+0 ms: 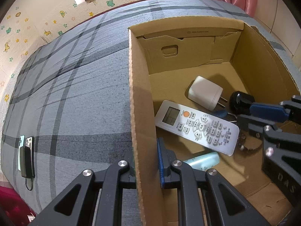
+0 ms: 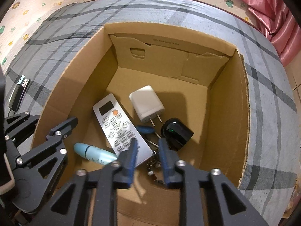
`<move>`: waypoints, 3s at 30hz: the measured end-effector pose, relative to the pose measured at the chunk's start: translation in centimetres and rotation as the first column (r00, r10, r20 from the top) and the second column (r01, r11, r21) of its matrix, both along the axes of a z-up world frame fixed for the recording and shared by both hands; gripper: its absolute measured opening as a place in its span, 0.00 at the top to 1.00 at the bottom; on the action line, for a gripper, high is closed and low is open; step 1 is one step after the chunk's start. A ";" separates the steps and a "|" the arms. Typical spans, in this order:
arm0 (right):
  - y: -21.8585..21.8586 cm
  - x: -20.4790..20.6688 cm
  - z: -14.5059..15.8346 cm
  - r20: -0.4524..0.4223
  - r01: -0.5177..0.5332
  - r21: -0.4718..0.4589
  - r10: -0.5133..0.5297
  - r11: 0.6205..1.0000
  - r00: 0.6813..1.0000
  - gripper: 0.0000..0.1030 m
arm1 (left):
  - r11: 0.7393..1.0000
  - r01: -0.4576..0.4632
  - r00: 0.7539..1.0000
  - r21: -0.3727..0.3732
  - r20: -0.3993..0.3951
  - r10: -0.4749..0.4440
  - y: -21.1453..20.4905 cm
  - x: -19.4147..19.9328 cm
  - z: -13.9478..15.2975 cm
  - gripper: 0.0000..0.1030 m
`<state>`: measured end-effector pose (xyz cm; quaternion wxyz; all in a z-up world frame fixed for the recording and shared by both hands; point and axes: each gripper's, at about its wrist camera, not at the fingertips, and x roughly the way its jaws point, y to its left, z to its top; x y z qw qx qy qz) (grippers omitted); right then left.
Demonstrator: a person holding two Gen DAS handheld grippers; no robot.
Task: Organize rigid objects
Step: 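Lower the keyring into the box beside the black cap and open the right tool, then move the right tool out of the box toward the white plug adapter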
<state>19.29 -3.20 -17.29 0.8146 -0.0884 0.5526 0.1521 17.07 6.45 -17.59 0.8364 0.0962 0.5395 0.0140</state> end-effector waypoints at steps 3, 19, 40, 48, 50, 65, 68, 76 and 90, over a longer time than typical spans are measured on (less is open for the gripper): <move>0.1 -0.2 0.5 0.017 0.000 -0.002 0.000 1.000 1.000 0.66 | 1.000 0.000 1.000 0.000 -0.001 0.000 0.0 0.0 0.0 0.85; -1.2 -0.5 4.3 0.114 0.052 0.016 -0.054 0.999 0.992 0.16 | 1.000 0.001 1.000 0.004 -0.001 -0.001 0.0 0.1 0.0 0.85; -9.5 -1.4 8.9 0.178 0.197 0.052 -0.203 0.979 0.963 0.01 | 1.000 0.002 1.000 0.005 0.000 -0.002 0.1 0.0 0.1 0.85; -13.2 -2.8 9.2 0.183 0.249 0.056 -0.255 0.967 0.950 0.01 | 1.000 0.003 1.000 0.008 -0.001 -0.003 0.0 0.0 0.1 0.85; -13.9 -3.1 9.1 0.182 0.255 0.057 -0.261 0.965 0.948 0.01 | 1.000 0.003 1.000 0.008 -0.001 -0.003 0.0 0.0 0.1 0.85; -17.1 -6.7 5.9 0.162 0.274 0.037 -0.277 0.961 0.947 0.01 | 1.000 0.004 1.000 0.013 -0.001 -0.004 0.0 0.1 0.0 0.85; -17.4 -7.3 5.1 0.160 0.273 0.042 -0.276 0.961 0.948 0.01 | 1.000 0.004 1.000 0.014 -0.002 -0.004 0.0 0.1 0.1 0.85; -18.1 -8.1 2.0 0.123 0.281 0.037 -0.284 0.959 0.951 0.01 | 1.000 0.005 1.000 0.017 -0.001 -0.005 -0.1 0.0 0.1 0.85; -19.8 -8.9 -3.9 0.058 0.288 0.012 -0.289 0.957 0.956 0.01 | 1.000 0.006 1.000 0.019 -0.001 -0.006 0.0 0.0 0.1 0.85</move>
